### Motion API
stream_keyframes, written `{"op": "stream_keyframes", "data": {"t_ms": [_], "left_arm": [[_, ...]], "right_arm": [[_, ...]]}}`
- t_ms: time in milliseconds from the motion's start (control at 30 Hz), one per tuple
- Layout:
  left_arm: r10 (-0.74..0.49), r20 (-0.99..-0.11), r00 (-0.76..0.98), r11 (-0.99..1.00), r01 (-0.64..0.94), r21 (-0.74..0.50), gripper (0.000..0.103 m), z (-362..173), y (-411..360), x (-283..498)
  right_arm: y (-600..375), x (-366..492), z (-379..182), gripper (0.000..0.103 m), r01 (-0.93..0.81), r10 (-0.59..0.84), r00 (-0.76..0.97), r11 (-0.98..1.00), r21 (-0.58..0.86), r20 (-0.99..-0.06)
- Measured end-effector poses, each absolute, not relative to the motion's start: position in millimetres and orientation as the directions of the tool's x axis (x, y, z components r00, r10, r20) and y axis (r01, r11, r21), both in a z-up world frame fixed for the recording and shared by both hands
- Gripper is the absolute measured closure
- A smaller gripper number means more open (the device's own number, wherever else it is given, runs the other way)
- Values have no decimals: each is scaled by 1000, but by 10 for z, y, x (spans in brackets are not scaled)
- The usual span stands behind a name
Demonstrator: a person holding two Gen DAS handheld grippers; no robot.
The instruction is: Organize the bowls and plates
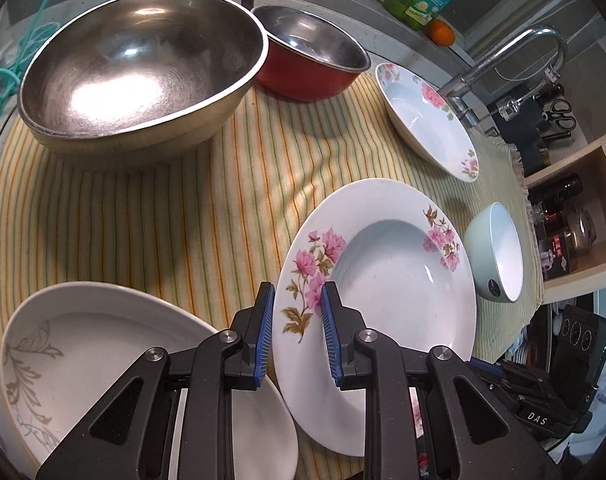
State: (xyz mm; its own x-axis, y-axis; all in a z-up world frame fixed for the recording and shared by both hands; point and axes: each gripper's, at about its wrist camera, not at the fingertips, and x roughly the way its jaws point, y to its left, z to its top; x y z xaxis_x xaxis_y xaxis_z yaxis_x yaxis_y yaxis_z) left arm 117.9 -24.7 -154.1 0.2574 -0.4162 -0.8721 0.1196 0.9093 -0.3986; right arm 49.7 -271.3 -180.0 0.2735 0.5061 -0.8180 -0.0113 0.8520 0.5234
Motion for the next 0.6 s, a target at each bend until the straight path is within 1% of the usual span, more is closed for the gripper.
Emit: {"op": "stream_keyframes", "data": {"t_ms": [600], "left_arm": [[-414,-876,247,909,148,-389,80,-1545,-345,986]], "right_arm": [[-2635,379,-1854,84,-9,511,251,851,526,-822]]}}
